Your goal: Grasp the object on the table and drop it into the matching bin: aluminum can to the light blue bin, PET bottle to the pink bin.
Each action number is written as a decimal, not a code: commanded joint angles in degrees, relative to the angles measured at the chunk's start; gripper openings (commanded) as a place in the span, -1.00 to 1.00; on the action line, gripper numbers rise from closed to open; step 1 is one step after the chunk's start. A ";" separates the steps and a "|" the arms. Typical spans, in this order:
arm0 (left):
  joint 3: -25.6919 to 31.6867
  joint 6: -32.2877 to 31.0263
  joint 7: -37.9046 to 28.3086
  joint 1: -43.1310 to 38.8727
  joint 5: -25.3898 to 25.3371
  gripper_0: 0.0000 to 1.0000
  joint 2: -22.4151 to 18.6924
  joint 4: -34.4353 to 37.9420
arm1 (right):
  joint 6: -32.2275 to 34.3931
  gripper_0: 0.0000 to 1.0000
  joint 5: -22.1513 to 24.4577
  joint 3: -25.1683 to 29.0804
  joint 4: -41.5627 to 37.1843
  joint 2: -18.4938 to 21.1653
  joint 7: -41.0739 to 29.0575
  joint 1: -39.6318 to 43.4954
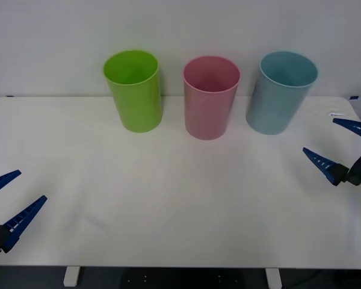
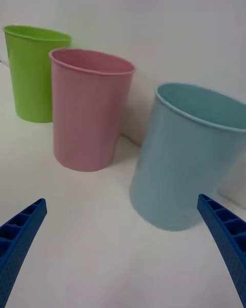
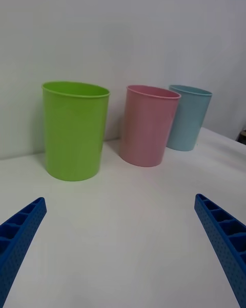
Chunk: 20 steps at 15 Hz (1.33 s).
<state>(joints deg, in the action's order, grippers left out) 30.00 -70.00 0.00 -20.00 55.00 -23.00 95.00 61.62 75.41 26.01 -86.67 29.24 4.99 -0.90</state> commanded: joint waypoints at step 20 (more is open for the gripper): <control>0.00 0.00 0.00 0.00 0.00 1.00 0.00 0.00 | 6.06 1.00 -9.14 -2.63 -4.83 -0.23 0.37 14.08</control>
